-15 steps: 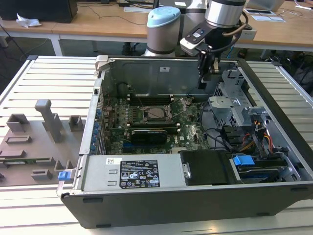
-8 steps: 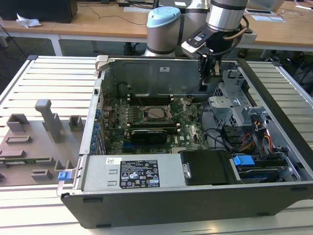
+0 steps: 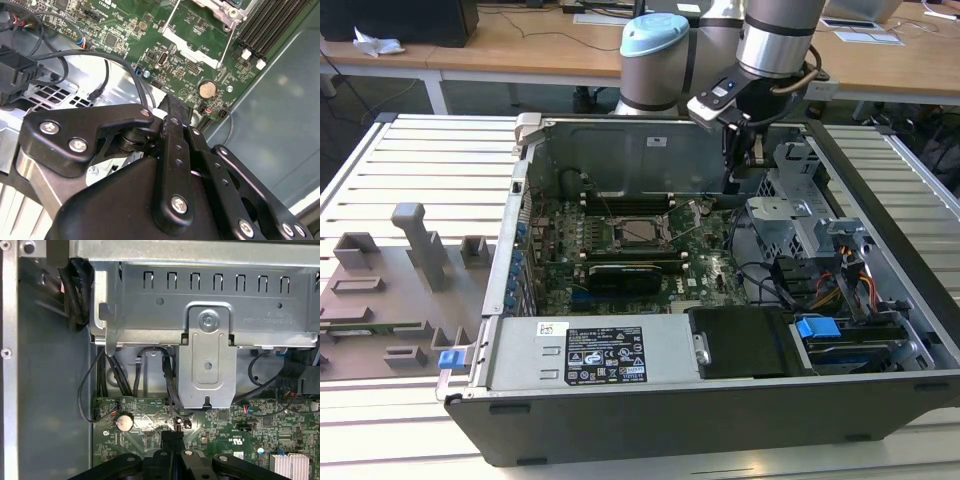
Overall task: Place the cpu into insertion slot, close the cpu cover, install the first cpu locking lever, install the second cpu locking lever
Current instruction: 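Close the cpu cover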
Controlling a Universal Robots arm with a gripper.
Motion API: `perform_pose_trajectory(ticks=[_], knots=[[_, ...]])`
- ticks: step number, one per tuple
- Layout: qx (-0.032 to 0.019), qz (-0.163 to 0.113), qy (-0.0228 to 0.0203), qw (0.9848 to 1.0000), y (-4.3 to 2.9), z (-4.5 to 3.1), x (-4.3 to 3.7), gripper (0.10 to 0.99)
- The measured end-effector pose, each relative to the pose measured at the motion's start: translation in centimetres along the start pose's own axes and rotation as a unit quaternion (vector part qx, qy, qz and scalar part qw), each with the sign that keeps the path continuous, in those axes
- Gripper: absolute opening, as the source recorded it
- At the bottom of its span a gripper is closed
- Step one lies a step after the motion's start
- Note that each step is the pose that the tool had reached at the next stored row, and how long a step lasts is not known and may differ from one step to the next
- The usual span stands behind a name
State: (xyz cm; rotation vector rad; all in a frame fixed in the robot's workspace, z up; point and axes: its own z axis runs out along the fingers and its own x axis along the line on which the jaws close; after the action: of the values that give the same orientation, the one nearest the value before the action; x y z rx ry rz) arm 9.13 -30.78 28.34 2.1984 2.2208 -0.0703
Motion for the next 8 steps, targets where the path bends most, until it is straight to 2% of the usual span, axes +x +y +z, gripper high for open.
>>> perform_pose_trajectory(ticks=[4, 8], knots=[[0.0000, 0.000, 0.0000, 1.0000, 0.02, 0.81, 0.04, 0.106], [0.0000, 0.000, 0.0000, 1.0000, 0.03, 1.30, 0.05, 0.106]])
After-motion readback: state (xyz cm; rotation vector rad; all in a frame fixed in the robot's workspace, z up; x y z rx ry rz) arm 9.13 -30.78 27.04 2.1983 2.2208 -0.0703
